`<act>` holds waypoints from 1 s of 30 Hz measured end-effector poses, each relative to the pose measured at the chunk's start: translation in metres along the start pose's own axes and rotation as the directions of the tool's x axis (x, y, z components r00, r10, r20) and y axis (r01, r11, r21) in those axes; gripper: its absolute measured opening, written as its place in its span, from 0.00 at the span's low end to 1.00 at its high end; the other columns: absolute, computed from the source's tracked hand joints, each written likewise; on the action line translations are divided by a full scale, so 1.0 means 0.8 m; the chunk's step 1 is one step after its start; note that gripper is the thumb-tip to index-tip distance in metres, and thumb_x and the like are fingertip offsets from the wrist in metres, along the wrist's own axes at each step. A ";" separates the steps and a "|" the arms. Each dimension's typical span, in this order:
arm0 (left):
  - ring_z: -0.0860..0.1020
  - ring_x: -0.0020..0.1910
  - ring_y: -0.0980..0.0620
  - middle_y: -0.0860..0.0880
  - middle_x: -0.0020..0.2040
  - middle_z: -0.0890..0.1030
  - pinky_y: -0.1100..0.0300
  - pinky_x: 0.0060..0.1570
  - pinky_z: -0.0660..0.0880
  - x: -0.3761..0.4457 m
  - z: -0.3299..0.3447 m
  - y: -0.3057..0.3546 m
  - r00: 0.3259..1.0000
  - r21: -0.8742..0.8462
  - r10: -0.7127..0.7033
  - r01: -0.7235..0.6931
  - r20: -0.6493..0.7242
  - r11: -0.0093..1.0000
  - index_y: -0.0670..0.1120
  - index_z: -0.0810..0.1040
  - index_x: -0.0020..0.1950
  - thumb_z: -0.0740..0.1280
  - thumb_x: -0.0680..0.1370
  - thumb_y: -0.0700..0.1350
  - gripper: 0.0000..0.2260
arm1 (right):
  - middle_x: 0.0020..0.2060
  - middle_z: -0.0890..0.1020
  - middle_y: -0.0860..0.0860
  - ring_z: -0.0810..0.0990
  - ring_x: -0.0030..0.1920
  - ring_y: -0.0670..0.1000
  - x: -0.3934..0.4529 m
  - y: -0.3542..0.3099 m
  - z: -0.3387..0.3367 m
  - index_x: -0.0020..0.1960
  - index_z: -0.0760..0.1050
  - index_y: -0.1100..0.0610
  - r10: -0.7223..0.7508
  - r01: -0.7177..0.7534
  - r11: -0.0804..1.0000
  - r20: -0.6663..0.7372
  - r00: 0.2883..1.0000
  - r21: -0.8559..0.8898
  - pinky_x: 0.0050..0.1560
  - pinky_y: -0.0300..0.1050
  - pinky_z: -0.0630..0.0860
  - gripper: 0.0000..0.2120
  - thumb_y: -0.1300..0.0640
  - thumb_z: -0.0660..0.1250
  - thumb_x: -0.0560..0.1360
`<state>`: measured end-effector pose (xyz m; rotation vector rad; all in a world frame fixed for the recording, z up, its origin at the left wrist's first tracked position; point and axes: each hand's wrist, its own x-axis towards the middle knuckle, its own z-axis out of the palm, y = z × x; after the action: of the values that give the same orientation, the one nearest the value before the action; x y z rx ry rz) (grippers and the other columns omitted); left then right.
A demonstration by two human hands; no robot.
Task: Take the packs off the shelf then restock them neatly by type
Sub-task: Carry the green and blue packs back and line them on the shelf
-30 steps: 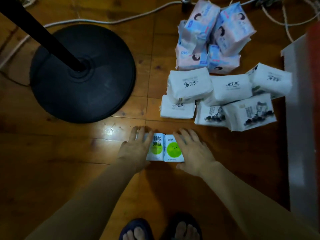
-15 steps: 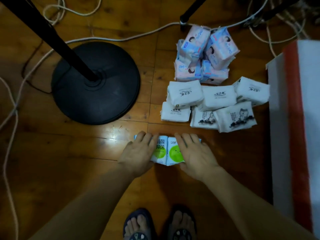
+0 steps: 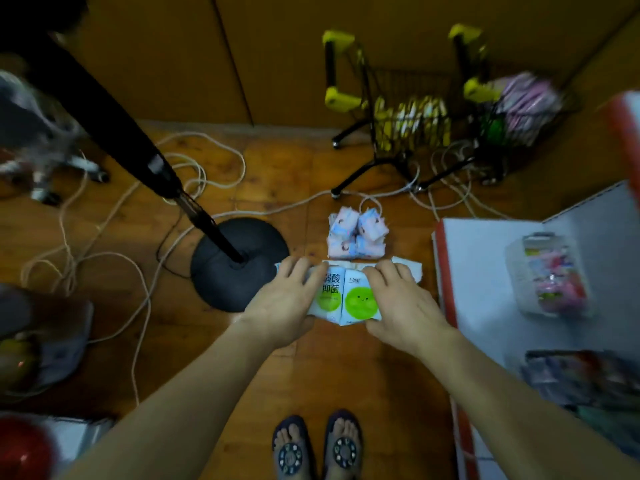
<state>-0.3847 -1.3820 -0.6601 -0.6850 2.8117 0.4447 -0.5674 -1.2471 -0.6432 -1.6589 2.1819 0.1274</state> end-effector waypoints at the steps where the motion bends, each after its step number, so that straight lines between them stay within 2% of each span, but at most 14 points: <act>1: 0.57 0.72 0.42 0.46 0.70 0.62 0.48 0.50 0.80 -0.003 -0.035 0.009 1.000 0.013 0.009 -0.009 -0.024 1.000 0.48 0.54 0.79 0.71 0.73 0.50 0.40 | 0.67 0.63 0.51 0.63 0.68 0.55 -0.009 0.000 -0.032 0.75 0.57 0.53 0.002 -0.002 1.000 -0.024 1.000 0.008 0.55 0.52 0.79 0.39 0.46 0.71 0.70; 5: 0.56 0.73 0.43 0.47 0.71 0.60 0.52 0.48 0.79 -0.011 -0.168 0.040 0.990 0.060 0.047 -0.039 -0.135 0.997 0.50 0.52 0.79 0.71 0.74 0.52 0.40 | 0.69 0.62 0.51 0.62 0.69 0.55 -0.044 0.002 -0.160 0.77 0.55 0.53 -0.025 0.023 1.000 -0.124 0.992 -0.012 0.57 0.50 0.78 0.41 0.46 0.72 0.71; 9: 0.56 0.73 0.44 0.47 0.72 0.60 0.50 0.50 0.80 -0.019 -0.284 0.073 0.966 0.099 0.067 -0.043 -0.251 0.994 0.52 0.52 0.78 0.73 0.73 0.56 0.41 | 0.70 0.62 0.52 0.61 0.71 0.55 -0.077 0.005 -0.280 0.78 0.54 0.54 -0.045 0.035 0.998 -0.224 0.973 -0.049 0.60 0.50 0.76 0.42 0.44 0.71 0.72; 15: 0.56 0.74 0.43 0.47 0.73 0.61 0.47 0.54 0.80 -0.028 -0.424 0.124 0.922 0.157 0.106 -0.050 -0.372 0.986 0.52 0.53 0.78 0.73 0.72 0.56 0.41 | 0.71 0.64 0.52 0.62 0.71 0.55 -0.131 0.009 -0.427 0.78 0.54 0.54 -0.061 0.018 0.991 -0.338 0.939 -0.130 0.63 0.53 0.74 0.42 0.45 0.71 0.72; 23: 0.56 0.73 0.46 0.49 0.73 0.62 0.51 0.53 0.80 -0.042 -0.584 0.182 0.834 0.265 0.206 -0.075 -0.512 0.961 0.52 0.53 0.78 0.72 0.73 0.54 0.40 | 0.69 0.66 0.51 0.64 0.69 0.54 -0.196 0.013 -0.571 0.78 0.54 0.54 -0.077 -0.041 0.978 -0.527 0.846 -0.207 0.64 0.52 0.74 0.43 0.44 0.72 0.71; 30: 0.59 0.72 0.47 0.49 0.71 0.64 0.49 0.52 0.79 -0.055 -0.670 0.223 0.762 0.297 0.294 -0.139 -0.577 0.945 0.51 0.55 0.78 0.72 0.73 0.56 0.39 | 0.68 0.67 0.54 0.66 0.67 0.57 -0.250 0.013 -0.649 0.76 0.57 0.55 -0.031 -0.149 0.959 -0.608 0.793 -0.242 0.64 0.55 0.73 0.41 0.43 0.71 0.70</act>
<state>-0.5029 -1.3944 -0.1060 -0.5132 3.5065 -0.1312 -0.6649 -1.2211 -0.0958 -1.9924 2.8023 -0.1097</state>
